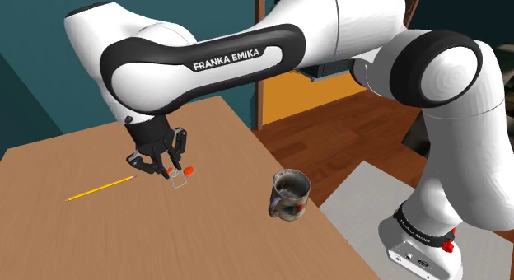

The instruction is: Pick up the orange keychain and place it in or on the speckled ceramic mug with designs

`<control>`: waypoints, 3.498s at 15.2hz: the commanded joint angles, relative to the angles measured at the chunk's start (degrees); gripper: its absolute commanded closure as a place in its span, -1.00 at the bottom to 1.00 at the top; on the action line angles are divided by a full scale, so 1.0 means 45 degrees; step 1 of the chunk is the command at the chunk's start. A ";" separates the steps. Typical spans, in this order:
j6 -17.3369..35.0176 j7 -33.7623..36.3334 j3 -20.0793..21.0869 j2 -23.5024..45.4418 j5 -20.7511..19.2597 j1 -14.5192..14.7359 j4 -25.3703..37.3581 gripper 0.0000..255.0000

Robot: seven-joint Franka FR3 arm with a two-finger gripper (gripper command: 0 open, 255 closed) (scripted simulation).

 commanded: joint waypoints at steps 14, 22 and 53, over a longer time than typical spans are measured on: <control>0.0446 -0.0425 0.0497 -0.4051 0.1467 -0.1375 -0.4254 1.00; 0.1497 -0.1763 0.0307 -0.8852 0.3607 -0.2181 -0.9585 1.00; 0.3874 -0.2973 -0.0122 -1.2607 0.5221 -0.1713 -1.5527 1.00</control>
